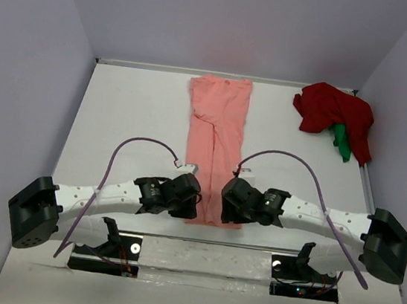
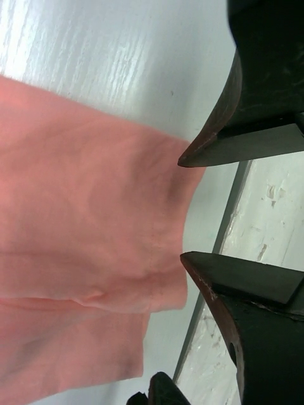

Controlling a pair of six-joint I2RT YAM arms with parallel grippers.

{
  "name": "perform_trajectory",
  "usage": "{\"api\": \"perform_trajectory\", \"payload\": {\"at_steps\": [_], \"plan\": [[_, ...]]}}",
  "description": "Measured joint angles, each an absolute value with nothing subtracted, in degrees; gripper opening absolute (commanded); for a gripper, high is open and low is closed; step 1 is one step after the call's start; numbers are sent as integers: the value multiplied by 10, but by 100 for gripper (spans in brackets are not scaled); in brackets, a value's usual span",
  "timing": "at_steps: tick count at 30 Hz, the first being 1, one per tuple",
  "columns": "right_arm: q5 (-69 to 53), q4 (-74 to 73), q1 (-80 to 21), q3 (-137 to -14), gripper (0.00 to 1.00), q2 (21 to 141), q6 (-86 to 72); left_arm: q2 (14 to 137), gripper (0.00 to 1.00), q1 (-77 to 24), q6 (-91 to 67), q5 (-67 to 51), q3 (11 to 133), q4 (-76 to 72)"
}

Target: Fold and stack the t-shirts

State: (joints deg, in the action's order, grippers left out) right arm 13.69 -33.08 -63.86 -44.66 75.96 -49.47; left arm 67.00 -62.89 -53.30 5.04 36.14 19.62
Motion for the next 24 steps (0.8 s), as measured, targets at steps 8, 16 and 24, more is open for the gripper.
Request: {"api": "perform_trajectory", "payload": {"at_steps": [8,16,24], "plan": [[149,-342,-634,-406,63,686,-517,682,39,-613,-545,50,344,205],[146,-345,-634,-376,63,681,-532,698,39,-613,-550,41,321,199],[146,-336,-630,-370,63,684,-540,702,39,-611,-550,38,321,187]]}}
